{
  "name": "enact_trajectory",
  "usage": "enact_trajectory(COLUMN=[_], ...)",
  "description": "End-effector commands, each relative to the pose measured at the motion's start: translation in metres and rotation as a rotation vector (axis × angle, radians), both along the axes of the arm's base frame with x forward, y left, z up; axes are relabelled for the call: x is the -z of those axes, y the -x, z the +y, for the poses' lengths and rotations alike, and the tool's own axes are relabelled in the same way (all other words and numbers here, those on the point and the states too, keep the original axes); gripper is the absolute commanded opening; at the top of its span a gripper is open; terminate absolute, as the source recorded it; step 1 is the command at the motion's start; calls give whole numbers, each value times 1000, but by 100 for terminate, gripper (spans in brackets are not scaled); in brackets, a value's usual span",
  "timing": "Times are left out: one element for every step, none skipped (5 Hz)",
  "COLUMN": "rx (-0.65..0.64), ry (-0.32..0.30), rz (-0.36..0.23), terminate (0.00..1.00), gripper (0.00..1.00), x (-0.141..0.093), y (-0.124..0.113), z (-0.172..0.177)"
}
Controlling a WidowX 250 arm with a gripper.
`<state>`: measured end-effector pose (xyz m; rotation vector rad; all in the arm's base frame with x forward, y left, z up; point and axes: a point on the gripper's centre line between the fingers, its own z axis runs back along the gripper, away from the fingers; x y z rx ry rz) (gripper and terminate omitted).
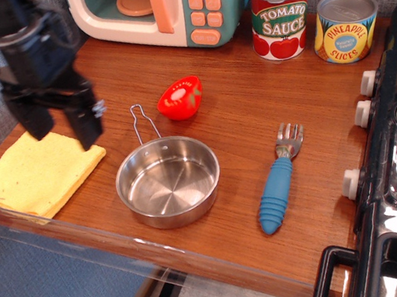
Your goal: Move the yellow cloth to the front of the microwave.
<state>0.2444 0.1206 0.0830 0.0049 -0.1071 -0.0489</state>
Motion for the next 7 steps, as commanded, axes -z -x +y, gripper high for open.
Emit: enact_trajectory(rx=[6, 21, 29, 18, 14, -4, -24], ry=[-40, -81, -116, -114, -110, -96, -90], rz=[1, 28, 38, 41, 61, 111, 147], terminate=[0, 0, 0, 0, 0, 0, 0], gripper=[100, 100, 100, 100, 100, 100, 100], x=[20, 38, 44, 46, 59, 81, 100], y=[-1, -3, -11, -14, -12, -10, -15], z=[41, 48, 55, 62, 62, 64, 68])
